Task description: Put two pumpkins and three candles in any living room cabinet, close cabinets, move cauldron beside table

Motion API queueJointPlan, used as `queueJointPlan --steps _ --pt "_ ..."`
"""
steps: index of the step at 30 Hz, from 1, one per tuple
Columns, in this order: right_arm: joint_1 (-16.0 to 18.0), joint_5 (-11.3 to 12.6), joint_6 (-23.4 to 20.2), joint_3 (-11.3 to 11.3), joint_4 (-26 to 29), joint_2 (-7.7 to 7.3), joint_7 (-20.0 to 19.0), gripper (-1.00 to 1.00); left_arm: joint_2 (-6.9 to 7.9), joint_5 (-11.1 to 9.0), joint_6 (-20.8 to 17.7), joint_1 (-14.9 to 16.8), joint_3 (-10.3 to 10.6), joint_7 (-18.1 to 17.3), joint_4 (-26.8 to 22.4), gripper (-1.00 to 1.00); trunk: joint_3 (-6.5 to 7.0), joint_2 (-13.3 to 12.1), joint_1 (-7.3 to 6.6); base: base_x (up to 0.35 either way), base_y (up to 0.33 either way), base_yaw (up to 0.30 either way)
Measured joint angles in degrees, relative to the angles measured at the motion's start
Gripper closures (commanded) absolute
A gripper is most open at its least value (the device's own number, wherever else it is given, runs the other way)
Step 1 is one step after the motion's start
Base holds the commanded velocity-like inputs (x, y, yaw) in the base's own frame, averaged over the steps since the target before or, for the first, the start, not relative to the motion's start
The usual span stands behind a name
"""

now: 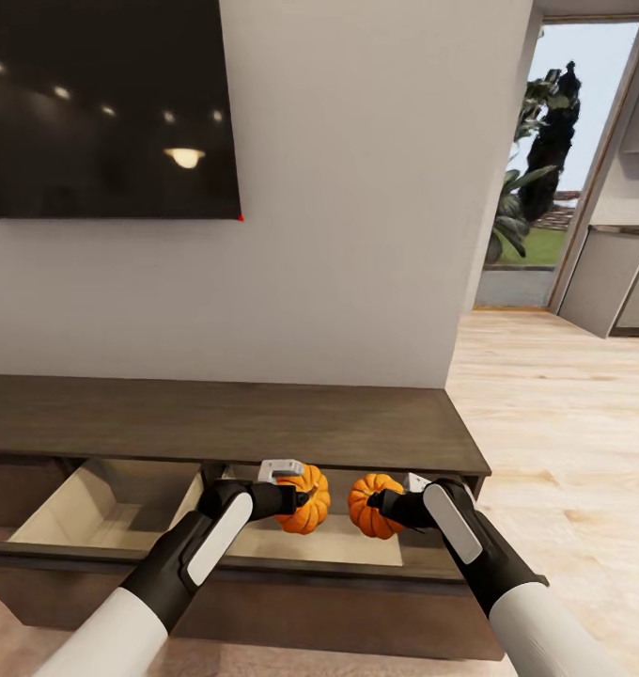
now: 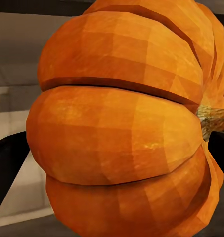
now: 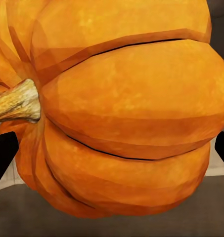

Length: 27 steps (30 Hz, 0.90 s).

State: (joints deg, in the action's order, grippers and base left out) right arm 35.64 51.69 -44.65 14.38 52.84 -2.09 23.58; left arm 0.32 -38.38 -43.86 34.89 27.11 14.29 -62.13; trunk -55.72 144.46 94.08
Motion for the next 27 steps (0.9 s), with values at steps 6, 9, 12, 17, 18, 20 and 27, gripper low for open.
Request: queueJointPlan --steps 6,9,12,17,18,20,27 --pt "0.0 -0.1 -0.1 0.0 0.0 0.03 0.1 1.00 0.00 -0.1 0.0 0.0 0.2 0.2 0.0 1.00 0.00 0.0 -0.01 0.048 0.017 0.000" --pt "0.0 0.0 -0.1 0.0 0.0 0.02 0.1 1.00 0.00 0.1 0.0 0.0 0.2 0.2 0.0 1.00 0.00 0.0 -0.01 0.129 0.060 0.000" --pt "0.0 0.0 -0.1 0.1 0.0 0.03 0.1 1.00 0.00 0.0 0.1 0.0 0.2 0.3 0.0 1.00 0.00 0.0 0.00 0.042 0.019 0.000" --pt "0.0 0.0 -0.1 0.1 0.0 -0.03 0.1 1.00 -0.02 0.1 0.3 0.0 0.2 1.8 -0.1 1.00 0.00 0.0 0.00 0.011 0.005 0.000" --pt "0.0 0.0 -0.1 0.1 0.0 -0.03 0.1 1.00 -0.03 0.2 0.3 0.0 0.2 2.0 -0.1 1.00 0.00 0.0 0.00 0.003 0.001 0.000" --pt "0.0 0.0 -0.1 0.3 0.0 -0.04 0.1 1.00 -0.15 0.6 0.3 0.0 0.2 2.5 -0.2 1.00 0.00 0.0 0.00 0.002 0.001 0.000" --pt "0.0 0.0 -0.1 0.8 0.0 -0.04 0.0 1.00 -0.50 1.1 0.3 0.0 0.2 2.9 -0.2 1.00 0.00 0.0 0.00 0.000 0.000 0.000"
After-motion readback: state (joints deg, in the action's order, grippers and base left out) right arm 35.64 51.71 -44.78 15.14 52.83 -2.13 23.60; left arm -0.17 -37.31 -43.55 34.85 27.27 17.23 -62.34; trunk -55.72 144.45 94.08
